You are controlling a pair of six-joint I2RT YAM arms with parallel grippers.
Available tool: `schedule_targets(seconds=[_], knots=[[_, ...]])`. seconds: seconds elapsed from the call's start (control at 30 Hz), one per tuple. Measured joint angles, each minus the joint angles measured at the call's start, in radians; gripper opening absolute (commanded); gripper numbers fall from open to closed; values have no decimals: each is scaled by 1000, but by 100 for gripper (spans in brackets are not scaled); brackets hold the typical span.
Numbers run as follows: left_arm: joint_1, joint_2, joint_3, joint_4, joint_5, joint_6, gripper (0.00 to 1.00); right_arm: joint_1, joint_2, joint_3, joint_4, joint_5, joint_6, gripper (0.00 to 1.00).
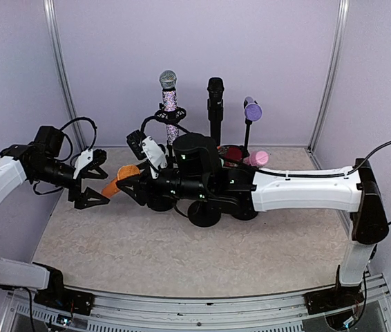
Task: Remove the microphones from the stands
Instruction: Pass from the right arm to the left, then pick up the microphone stand from the center of the board.
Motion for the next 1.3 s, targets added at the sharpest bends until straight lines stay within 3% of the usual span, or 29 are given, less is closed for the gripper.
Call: schedule_targets(seconds=[0.33, 0.4, 0.53, 0.57, 0.63, 0.73, 0.87, 1.0, 1.3], knots=[[-16, 0, 0, -99, 11, 141, 63, -37, 103, 64, 57, -192, 121, 0], [-16, 0, 0, -105, 10, 151, 51, -40, 111, 71, 77, -212, 137, 1], [-16, 0, -2, -97, 3, 167, 16, -44, 125, 96, 93, -217, 153, 39], [-19, 0, -4, -93, 5, 202, 12, -49, 126, 98, 101, -218, 169, 49], [-23, 3, -3, -61, 11, 210, 11, -64, 126, 98, 117, -229, 176, 67], [15, 30, -3, -58, -5, 196, 14, -62, 121, 72, 132, -164, 161, 77], [150, 94, -8, -5, -79, 151, 25, -61, 80, -21, 151, -62, 136, 79], [241, 151, -29, 85, -166, 90, 30, -56, 33, -92, 153, 62, 109, 79], [293, 322, -141, 372, -450, -87, 33, -48, 74, -8, 55, 371, 78, 72]])
